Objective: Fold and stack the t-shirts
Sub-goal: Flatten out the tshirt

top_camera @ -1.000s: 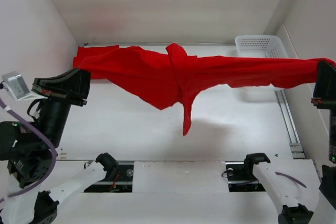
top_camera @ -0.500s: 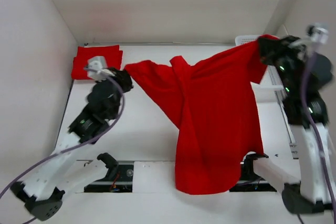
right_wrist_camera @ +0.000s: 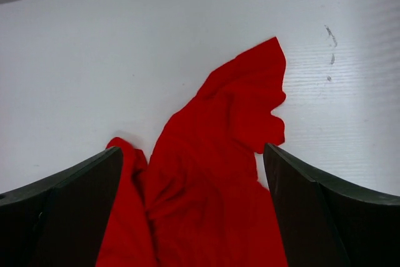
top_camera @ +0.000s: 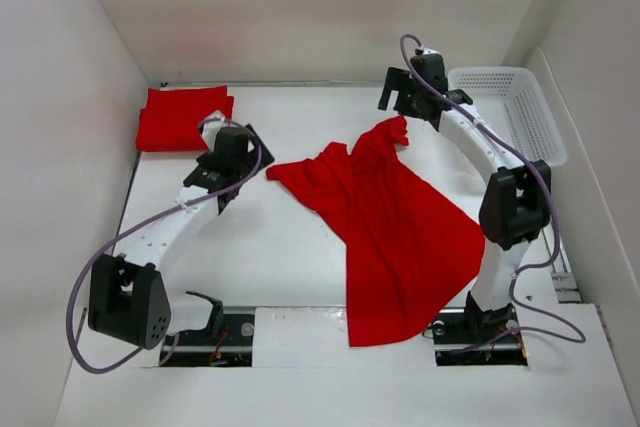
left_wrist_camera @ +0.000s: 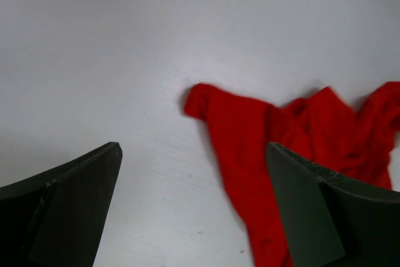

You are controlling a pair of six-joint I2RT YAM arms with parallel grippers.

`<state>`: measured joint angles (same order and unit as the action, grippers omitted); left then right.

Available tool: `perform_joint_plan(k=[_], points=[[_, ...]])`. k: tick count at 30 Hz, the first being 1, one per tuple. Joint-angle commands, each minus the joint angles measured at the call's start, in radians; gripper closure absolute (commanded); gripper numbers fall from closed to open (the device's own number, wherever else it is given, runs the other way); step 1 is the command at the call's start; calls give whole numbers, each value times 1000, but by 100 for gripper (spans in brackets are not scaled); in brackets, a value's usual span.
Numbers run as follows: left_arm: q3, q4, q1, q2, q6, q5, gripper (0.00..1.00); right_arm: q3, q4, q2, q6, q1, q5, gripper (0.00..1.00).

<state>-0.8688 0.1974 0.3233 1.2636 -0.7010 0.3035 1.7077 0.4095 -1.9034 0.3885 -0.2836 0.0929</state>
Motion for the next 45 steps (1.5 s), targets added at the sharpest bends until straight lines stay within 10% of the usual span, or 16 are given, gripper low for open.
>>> perform_joint_plan(k=[1, 17, 24, 45], points=[[-137, -70, 0, 17, 81, -38, 0, 86, 26, 70, 0, -22, 86, 1], [-807, -64, 68, 710, 406, -522, 2, -741, 54, 575, 303, -129, 203, 1], [-1099, 95, 174, 982, 498, -380, 14, -829, 123, 626, 383, -129, 246, 1], [-964, 17, 183, 1020, 434, -333, 34, -858, 176, 695, 418, -138, 248, 1]])
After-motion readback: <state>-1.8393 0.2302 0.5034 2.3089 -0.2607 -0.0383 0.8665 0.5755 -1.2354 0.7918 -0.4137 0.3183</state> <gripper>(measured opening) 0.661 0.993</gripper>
